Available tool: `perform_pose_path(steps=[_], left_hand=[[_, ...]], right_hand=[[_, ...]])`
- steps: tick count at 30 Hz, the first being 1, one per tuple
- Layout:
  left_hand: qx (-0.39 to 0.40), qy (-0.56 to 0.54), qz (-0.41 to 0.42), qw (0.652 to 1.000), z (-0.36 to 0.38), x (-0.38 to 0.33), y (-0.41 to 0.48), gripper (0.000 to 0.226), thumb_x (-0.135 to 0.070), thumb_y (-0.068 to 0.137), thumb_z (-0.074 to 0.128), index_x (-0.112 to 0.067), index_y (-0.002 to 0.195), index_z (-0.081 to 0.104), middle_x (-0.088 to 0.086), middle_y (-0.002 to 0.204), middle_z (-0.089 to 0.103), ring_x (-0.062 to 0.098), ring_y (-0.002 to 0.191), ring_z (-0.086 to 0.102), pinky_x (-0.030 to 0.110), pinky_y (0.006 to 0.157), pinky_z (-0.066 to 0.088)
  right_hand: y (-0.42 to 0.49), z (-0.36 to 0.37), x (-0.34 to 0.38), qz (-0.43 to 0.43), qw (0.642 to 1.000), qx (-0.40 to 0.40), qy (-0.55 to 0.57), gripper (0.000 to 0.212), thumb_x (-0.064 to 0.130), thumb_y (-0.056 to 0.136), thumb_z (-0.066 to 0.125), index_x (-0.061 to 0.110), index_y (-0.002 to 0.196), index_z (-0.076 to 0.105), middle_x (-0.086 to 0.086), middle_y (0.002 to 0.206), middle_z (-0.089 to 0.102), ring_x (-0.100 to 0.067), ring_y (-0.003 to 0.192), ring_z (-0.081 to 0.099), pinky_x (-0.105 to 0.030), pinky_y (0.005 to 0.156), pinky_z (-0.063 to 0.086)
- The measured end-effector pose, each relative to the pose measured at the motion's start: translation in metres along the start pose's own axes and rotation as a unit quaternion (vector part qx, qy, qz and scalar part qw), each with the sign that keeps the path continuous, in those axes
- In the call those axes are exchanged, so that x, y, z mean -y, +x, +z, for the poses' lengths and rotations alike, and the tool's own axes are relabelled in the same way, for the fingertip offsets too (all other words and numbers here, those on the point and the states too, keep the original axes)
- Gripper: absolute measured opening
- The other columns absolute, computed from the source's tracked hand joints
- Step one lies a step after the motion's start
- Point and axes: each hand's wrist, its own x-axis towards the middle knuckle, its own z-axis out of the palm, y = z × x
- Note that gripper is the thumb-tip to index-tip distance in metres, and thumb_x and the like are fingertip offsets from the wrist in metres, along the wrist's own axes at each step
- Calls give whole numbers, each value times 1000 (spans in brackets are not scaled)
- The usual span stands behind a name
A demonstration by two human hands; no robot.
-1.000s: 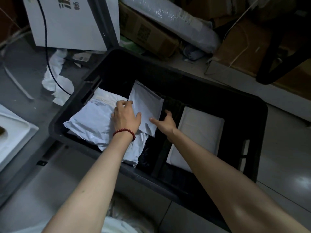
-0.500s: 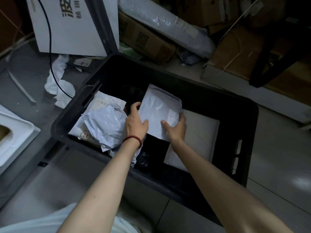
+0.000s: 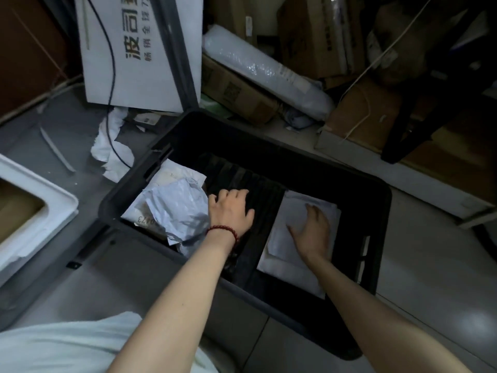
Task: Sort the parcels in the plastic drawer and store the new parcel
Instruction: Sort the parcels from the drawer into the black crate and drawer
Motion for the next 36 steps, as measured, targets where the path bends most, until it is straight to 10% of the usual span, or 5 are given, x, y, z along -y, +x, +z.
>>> perform_pose_path(steps=[22, 36], left_hand=[[-156, -60, -439, 883, -172, 244, -255, 39, -45, 89, 54, -28, 124, 55, 1, 131, 56, 27, 126, 45, 44, 104, 32], [-231, -200, -491, 816, -155, 321, -310, 48, -40, 93, 56, -23, 136, 45, 2, 136, 54, 25, 127, 45, 34, 91, 41]], right_hand=[[-196, 60, 320, -482, 857, 155, -92, 60, 57, 91, 49, 16, 135, 46, -8, 137, 46, -29, 128, 40, -41, 98, 39], [-237, 104, 403, -441, 872, 203, -67, 77, 49, 85, 64, 10, 141, 27, -13, 144, 28, -30, 133, 29, -42, 104, 34]])
